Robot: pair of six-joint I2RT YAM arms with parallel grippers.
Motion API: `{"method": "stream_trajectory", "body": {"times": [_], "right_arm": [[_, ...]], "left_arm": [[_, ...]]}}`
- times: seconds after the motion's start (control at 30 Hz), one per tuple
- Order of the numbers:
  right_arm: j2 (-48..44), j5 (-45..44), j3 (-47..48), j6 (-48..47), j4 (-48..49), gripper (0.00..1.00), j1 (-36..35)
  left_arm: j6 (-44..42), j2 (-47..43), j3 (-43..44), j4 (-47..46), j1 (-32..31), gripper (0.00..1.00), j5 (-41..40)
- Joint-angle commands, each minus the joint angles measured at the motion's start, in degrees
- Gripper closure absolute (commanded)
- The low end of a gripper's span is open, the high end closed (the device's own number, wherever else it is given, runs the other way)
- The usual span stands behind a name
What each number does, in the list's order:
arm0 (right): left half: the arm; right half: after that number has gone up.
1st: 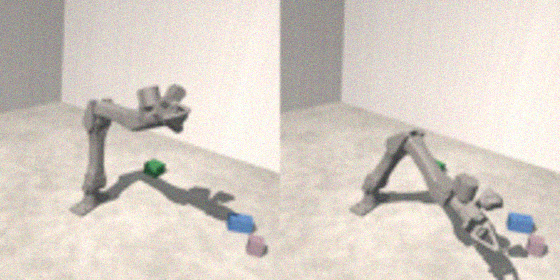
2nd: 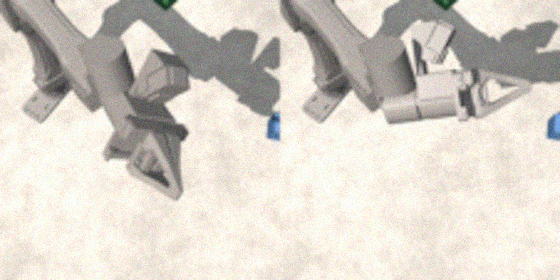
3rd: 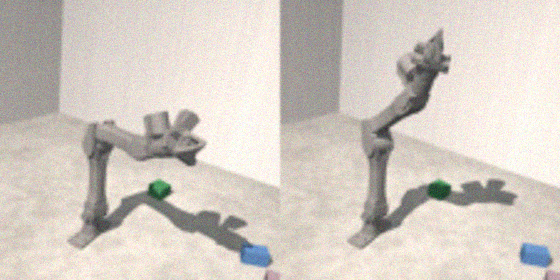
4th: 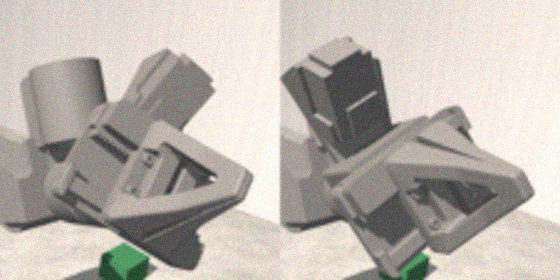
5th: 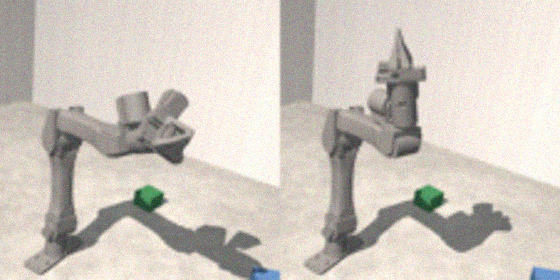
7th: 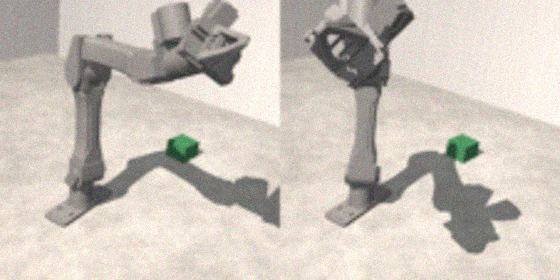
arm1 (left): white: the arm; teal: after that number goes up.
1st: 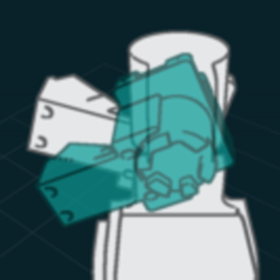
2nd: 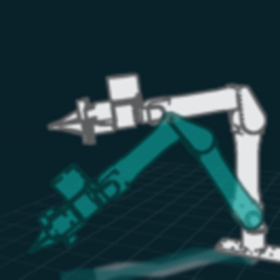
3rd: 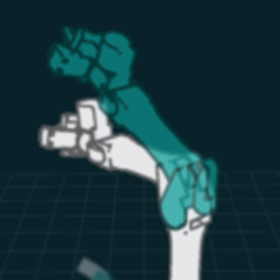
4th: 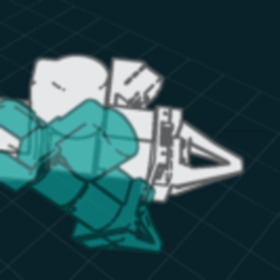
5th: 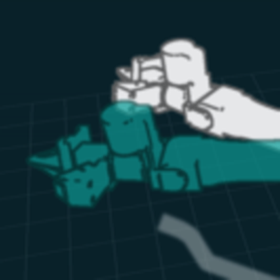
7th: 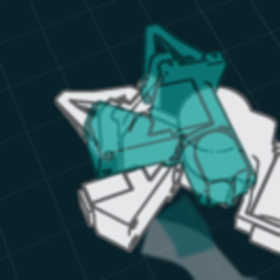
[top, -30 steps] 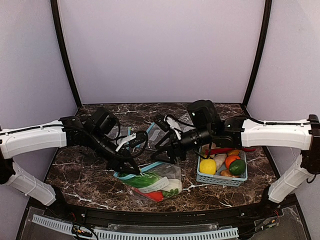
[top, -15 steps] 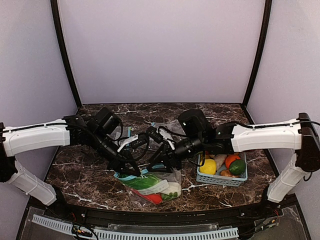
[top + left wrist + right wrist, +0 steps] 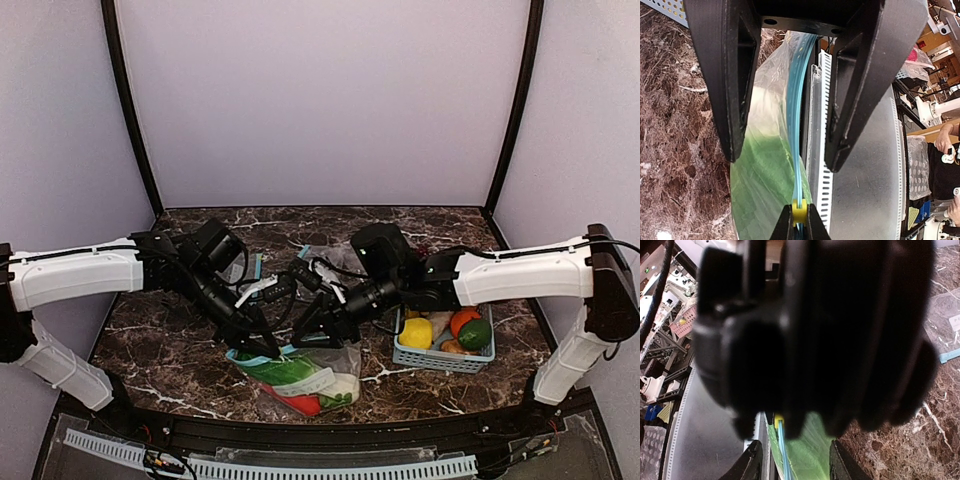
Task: Place the food in the zip-top bag and seal the zipper
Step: Hold the zipper food storage bag at the center of the board.
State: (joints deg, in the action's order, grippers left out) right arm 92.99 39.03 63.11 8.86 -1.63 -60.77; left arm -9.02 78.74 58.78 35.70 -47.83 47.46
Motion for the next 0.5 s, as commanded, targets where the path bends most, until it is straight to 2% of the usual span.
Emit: {"method": "stream_trajectory", "body": {"times": [0.0,0.1,0.27,0.37,0.47], "right_arm": [[0.36,-0.21,-2.37,0.54,-0.16,0.54,-0.61],[-1.44,-1.51,-4.13,1.31,0.5,0.48,-0.62],[-3.92,-2.19,-6.76,2.93,1.37,0.46,-0.66],[-4.24,-1.58,-7.3,3.58,1.39,0.47,-0.66],[-3.97,-1.36,-6.81,3.79,2.79,0.54,-0.72]], "left_arm": [[-0.59,-0.32,1.63,-2.07,-0.25,0.99,4.84],[-0.36,-0.57,0.52,-2.42,-0.11,0.99,5.77],[1.06,-1.65,-1.26,-3.99,0.55,0.99,6.96],[1.32,-2.01,-1.6,-4.54,0.61,0.99,7.02],[1.3,-1.74,-1.49,-4.58,0.56,0.99,7.27]]}}
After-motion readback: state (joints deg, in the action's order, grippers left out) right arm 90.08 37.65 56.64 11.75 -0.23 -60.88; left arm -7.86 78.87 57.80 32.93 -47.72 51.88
